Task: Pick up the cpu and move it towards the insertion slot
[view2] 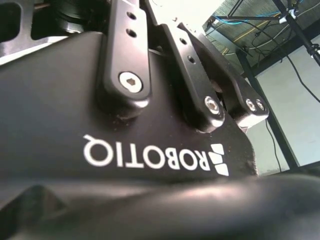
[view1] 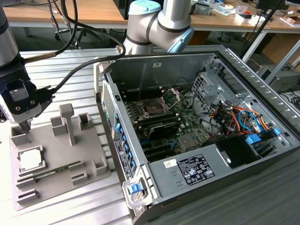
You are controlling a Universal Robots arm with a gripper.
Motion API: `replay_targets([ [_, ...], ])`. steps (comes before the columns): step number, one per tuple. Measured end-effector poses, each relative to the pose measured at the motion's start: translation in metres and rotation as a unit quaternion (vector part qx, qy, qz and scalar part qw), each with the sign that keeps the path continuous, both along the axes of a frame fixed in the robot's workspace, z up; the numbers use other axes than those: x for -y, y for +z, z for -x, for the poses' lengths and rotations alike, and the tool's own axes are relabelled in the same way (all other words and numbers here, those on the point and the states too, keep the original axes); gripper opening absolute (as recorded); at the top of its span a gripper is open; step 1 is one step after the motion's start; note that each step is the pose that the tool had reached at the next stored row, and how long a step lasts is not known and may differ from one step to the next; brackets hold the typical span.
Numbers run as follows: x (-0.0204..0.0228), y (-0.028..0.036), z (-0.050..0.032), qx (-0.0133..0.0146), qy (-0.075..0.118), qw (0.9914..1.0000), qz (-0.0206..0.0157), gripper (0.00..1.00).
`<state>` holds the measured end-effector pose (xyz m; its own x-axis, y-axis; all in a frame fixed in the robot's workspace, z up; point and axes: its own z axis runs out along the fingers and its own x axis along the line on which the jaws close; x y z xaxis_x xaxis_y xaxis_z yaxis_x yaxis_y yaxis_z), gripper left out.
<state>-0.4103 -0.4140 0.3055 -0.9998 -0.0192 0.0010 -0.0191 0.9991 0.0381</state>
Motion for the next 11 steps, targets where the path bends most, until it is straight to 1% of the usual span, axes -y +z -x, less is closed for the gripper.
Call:
replay_targets([
  [11,0.0005,-0.0028,0.0004,0.0001,0.0,1.0,-0.0001,0.11],
])
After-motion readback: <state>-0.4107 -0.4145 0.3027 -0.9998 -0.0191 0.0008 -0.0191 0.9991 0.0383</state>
